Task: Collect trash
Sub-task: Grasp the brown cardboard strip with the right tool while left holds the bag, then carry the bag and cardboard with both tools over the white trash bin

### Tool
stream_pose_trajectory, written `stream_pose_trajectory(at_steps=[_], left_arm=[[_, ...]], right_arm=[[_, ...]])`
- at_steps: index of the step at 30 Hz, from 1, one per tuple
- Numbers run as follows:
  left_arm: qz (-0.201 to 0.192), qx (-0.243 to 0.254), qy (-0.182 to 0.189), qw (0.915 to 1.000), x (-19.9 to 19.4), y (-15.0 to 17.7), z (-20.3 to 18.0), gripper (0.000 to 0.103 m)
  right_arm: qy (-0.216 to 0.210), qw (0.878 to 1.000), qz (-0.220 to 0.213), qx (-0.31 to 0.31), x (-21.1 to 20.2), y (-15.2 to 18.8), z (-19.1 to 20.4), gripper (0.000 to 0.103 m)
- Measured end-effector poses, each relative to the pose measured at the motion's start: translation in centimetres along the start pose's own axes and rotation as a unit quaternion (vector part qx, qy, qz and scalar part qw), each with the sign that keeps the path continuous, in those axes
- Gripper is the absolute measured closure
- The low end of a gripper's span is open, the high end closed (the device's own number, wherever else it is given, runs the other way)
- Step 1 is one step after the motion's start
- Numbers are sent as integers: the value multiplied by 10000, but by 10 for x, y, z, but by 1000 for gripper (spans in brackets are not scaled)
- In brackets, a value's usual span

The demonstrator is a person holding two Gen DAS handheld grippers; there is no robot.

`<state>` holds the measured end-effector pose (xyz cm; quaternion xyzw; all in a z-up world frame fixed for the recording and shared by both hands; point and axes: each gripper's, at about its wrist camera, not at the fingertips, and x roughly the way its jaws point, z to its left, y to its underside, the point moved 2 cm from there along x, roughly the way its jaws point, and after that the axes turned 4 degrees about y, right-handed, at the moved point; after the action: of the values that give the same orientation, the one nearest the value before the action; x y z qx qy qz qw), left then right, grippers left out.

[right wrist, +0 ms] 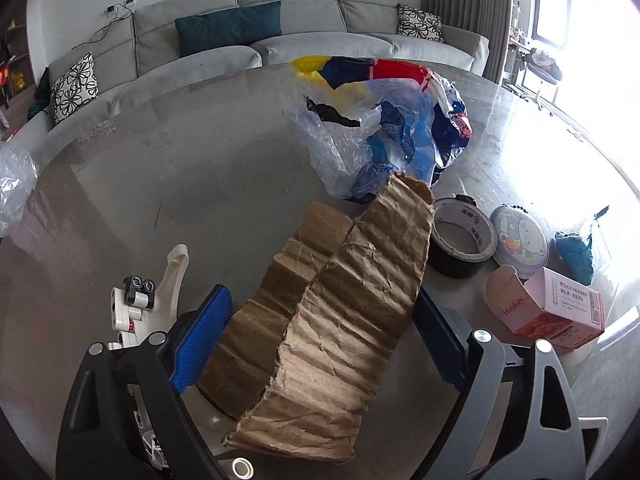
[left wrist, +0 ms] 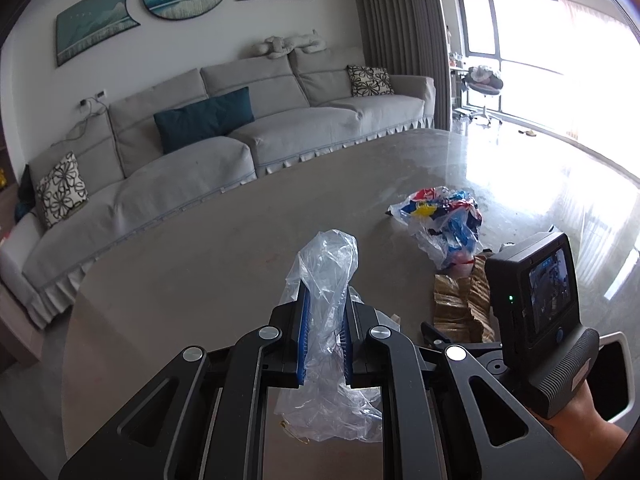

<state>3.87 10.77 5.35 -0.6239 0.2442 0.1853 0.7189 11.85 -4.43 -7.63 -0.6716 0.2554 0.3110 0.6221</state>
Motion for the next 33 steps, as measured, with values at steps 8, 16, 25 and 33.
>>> stream_pose_trajectory(at_steps=[8,16,25,33], left_arm=[[43,3,13,10000,2,1,1,89],[53,0,31,10000,2,0,3,89],[41,-27,51,10000,-1,1,3,89],[-7,-55,70,10000,-3,0,2,89]], right_arm=[[-10,9998,-125,-153,-1,2,0,25],[-70,9986,-448,-285,-18,-8,0,46],[-136,9964,-725,-411,-39,-9,0,51],[-74,9916,-1190,-502,-82,-7,-5,51]])
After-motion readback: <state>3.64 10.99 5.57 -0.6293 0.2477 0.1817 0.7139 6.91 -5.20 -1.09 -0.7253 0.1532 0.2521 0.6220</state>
